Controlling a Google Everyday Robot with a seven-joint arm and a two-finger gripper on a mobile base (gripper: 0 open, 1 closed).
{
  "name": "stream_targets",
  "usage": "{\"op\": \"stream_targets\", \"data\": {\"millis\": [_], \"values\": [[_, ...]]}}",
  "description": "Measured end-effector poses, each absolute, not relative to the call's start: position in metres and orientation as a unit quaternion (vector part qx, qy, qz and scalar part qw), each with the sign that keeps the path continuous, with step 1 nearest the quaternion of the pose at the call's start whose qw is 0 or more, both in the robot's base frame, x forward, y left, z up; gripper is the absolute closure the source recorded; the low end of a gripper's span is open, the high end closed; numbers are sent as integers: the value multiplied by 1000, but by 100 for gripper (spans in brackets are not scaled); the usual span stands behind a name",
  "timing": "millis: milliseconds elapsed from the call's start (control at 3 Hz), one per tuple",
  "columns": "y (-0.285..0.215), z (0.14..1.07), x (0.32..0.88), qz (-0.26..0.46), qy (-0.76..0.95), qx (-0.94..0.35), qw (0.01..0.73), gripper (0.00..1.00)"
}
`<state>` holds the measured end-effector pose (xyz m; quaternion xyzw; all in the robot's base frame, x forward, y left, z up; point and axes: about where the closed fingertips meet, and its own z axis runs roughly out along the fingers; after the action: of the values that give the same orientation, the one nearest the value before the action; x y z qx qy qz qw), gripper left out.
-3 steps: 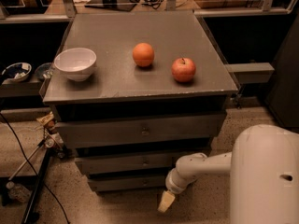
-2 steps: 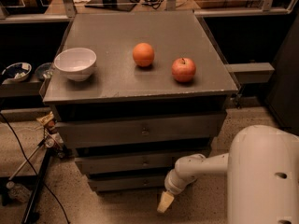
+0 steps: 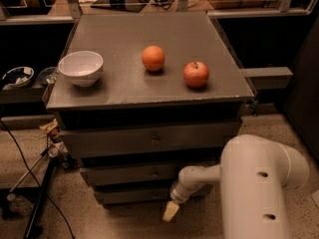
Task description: Open bottom drawer
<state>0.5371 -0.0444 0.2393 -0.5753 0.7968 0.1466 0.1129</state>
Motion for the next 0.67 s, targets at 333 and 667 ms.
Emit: {"op": "stream_targets", "data": {"millis": [333,667], "values": [[-31,227,560,145,793,-578,125,0],[-25,214,559,154,791,-582,111,0]]}}
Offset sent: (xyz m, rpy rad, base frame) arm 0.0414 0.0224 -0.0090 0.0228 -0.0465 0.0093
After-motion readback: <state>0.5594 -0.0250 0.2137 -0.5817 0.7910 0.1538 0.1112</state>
